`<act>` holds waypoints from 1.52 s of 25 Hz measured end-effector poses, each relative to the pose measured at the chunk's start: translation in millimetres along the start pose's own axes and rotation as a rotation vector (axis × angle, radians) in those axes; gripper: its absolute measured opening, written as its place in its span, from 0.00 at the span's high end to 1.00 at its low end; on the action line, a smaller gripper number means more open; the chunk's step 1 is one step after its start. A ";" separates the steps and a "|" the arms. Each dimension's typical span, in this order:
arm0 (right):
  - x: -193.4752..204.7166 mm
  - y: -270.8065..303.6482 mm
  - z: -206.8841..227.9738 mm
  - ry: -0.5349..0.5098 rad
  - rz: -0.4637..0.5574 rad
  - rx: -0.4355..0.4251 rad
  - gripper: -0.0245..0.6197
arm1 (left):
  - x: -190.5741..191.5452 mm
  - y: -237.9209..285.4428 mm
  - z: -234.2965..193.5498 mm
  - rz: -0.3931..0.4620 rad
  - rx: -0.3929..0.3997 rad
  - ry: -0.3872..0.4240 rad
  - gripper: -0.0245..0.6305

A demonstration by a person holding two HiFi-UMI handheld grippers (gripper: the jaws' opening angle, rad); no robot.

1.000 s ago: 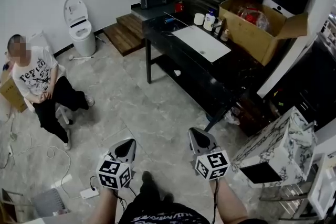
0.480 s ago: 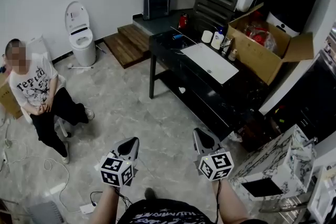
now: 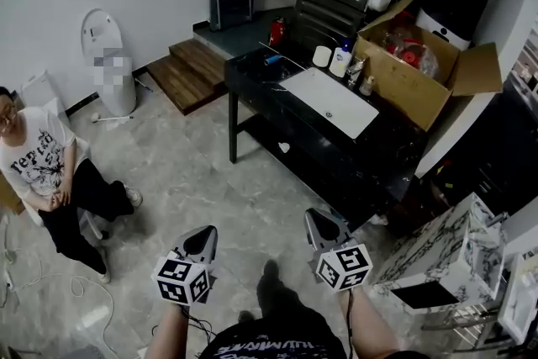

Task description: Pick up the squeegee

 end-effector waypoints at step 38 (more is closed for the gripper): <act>-58.7 376.6 308.6 0.098 0.020 0.046 0.89 | -182.9 418.4 -137.9 -0.082 -0.053 0.084 0.93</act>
Point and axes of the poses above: the fingertips, and each gripper's own axes: y forward along the fingers, z to its right, x out of its underside, the point moved 7 cm from there along -y, backward along the fingers, and after that the axes turned 6 degrees about x, right-handed, at the moved point
